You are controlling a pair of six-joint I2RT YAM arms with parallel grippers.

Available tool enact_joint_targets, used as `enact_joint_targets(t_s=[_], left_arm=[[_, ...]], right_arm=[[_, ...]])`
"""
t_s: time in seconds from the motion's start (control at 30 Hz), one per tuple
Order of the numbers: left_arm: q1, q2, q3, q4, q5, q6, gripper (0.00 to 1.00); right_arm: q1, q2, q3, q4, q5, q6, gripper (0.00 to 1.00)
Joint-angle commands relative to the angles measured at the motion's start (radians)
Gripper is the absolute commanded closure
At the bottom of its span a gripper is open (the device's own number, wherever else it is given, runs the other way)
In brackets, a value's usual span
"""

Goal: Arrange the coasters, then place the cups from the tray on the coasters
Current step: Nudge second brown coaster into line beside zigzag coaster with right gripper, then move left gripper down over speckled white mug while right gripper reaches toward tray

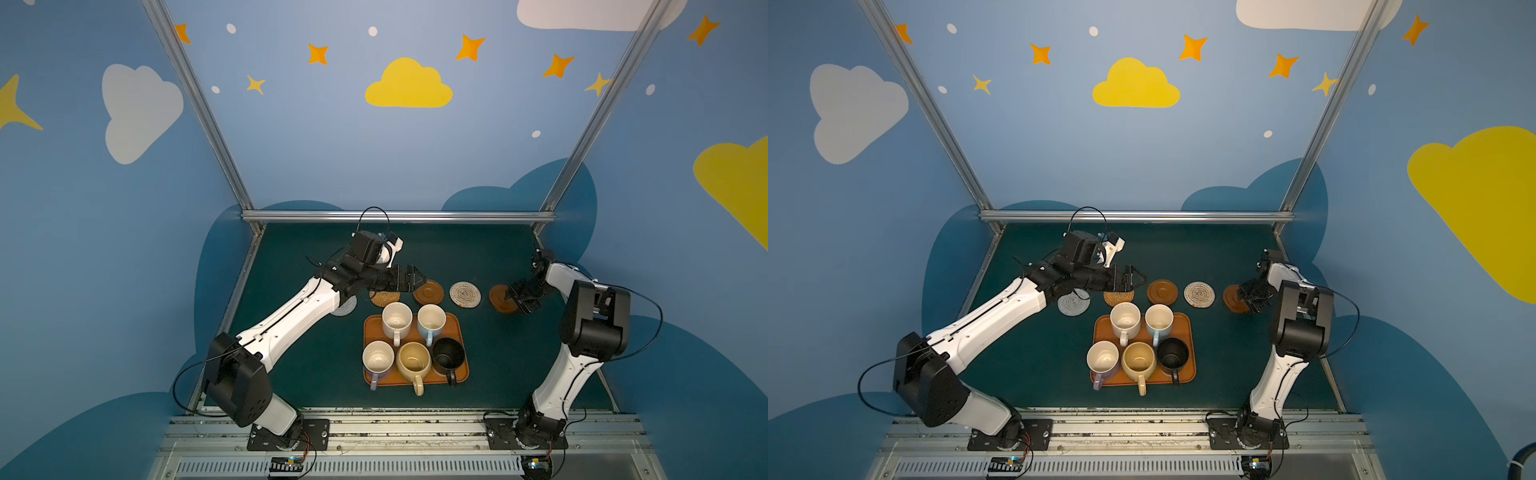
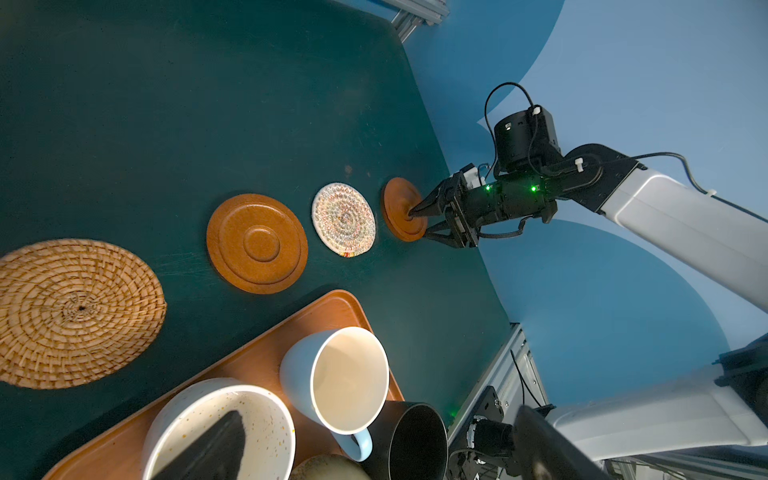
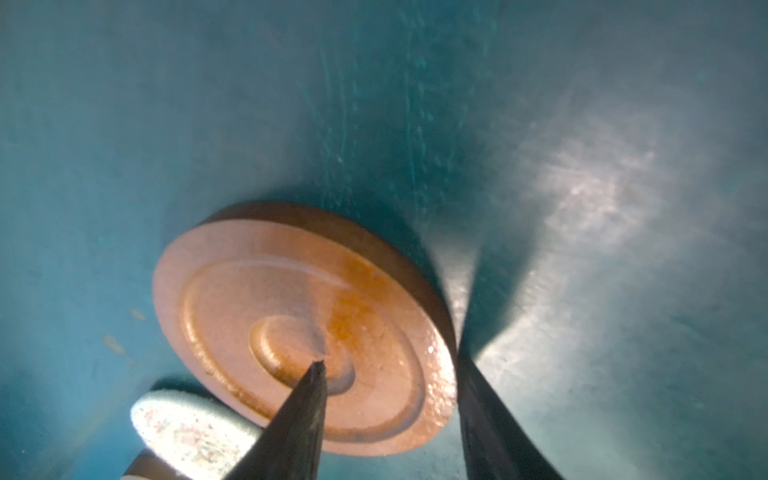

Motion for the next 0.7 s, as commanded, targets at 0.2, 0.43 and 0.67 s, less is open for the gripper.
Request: enact_joint_targets(t_s=[0.2,0.43,0.67], left_arm=[[0.006,-0.033,0.025,-0.061,-0.036,0.017,0.0],[0.002,-0.06,0.056,-0.189,-0.106,-0.001,0.01],[-0.059,-0.084,0.022,-0.323,-0.25,-0.046,0.06]], right_arm=[[0.027,-0.199,-0.062,-0.071,-0.011,-0.08,0.23],[0.076,-0.367,-0.076,-0.111,-0.101,-0.181,0.11],[0.161,-0.499,-0.072,-0.166,-0.204,-0.344,0.11]])
